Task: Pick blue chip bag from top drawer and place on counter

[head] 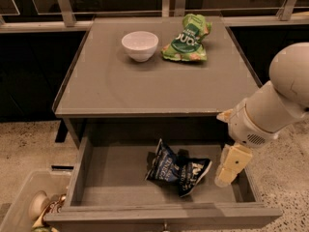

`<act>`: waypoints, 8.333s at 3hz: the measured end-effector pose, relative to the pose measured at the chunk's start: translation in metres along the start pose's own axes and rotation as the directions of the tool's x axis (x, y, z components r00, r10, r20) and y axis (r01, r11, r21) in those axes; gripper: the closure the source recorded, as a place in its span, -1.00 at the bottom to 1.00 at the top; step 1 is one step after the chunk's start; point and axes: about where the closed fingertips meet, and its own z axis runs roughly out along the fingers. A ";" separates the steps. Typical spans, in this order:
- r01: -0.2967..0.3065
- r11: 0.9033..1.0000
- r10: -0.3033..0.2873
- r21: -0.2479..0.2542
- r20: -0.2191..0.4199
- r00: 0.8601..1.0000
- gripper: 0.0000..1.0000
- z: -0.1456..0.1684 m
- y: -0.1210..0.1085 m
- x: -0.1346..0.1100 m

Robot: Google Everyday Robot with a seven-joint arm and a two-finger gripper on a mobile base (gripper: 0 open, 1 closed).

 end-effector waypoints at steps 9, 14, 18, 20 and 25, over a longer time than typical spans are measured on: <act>0.049 0.987 -0.029 0.151 -0.136 0.990 -1.00 0.117 0.024 -0.034; -0.016 0.991 0.028 0.134 -0.082 0.996 -1.00 0.194 0.031 -0.006; -0.013 0.991 0.024 0.134 -0.080 0.996 0.30 0.194 0.032 -0.007; -0.013 0.991 0.024 0.134 -0.081 0.996 1.00 0.194 0.032 -0.007; 0.113 0.904 -0.085 0.412 -0.085 0.993 1.00 0.013 0.015 -0.069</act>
Offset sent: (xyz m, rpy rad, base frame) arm -0.1154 0.0330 -0.0680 0.0444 0.0583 0.0322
